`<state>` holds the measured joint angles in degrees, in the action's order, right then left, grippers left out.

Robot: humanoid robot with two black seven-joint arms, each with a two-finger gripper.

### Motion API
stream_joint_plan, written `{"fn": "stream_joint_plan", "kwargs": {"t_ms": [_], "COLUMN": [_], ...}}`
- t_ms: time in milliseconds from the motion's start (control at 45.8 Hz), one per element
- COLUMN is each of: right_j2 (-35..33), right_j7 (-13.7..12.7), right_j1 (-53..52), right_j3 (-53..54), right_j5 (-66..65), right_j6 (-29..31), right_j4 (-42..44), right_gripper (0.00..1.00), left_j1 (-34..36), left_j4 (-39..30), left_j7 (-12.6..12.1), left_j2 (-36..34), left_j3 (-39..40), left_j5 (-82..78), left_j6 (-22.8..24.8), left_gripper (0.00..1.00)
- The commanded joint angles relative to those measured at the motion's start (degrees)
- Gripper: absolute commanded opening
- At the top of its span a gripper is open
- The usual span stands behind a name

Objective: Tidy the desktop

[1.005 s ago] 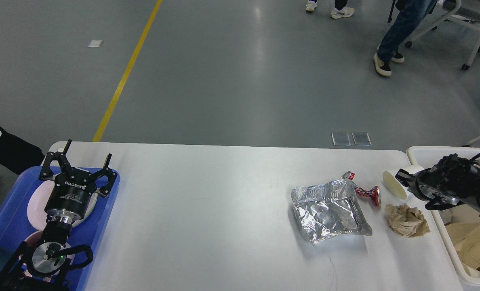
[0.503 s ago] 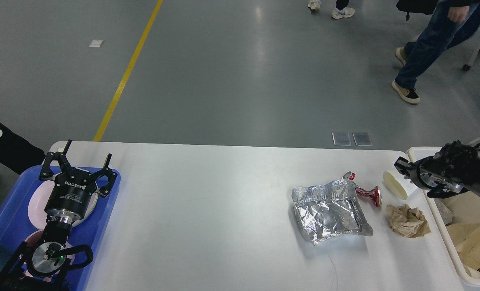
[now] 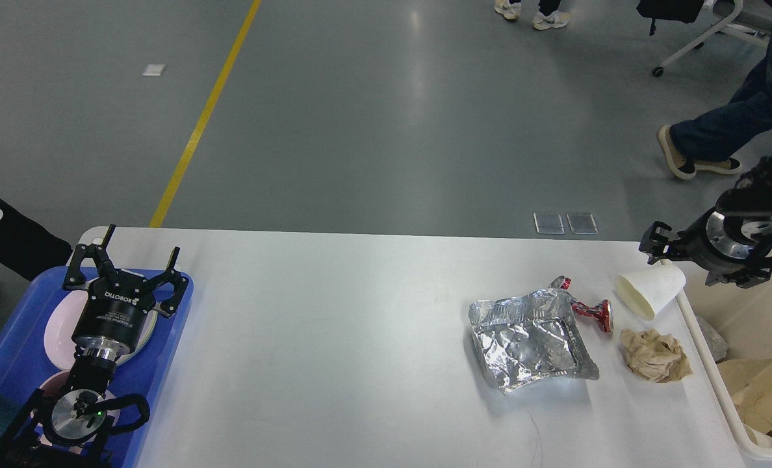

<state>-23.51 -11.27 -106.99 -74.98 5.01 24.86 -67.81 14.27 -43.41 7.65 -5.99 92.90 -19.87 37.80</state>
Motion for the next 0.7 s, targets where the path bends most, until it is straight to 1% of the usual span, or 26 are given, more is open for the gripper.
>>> {"fn": "stream_joint_plan", "kwargs": {"t_ms": [0,153,372,481,677], "right_j2": [1.5,4.0,4.5,4.6,4.6], "right_j7": [-0.1,-0.1,-0.2,-0.2,-0.2], "right_j1": [-9.0,-20.6,-33.6,-36.6,-36.0], "right_j3": [-1.4,-3.1,-2.7,-2.5,-2.6], "right_j5": [0.0,0.1,0.0,0.0,0.0], "right_j6": [11.2,18.8,25.2,25.9,25.9], "right_j4": [-4.2,-10.9,-19.3,-20.8,-20.8], "right_gripper": [1.0,1.0,1.0,1.0,1.0], "left_j1": [0.1,0.0,0.0,0.0,0.1], "left_j4": [0.0,0.0,0.0,0.0,0.1], "left_j7": [0.0,-0.1,0.0,0.0,0.0], "left_j2": [0.0,0.0,-0.1,-0.1,-0.1], "left_j3": [0.0,0.0,0.0,0.0,0.0], "left_j5": [0.0,0.0,0.0,0.0,0.0], "left_j6": [0.0,0.0,0.0,0.0,0.0], "left_gripper": [0.96,0.96,0.96,0.96,0.96]}}
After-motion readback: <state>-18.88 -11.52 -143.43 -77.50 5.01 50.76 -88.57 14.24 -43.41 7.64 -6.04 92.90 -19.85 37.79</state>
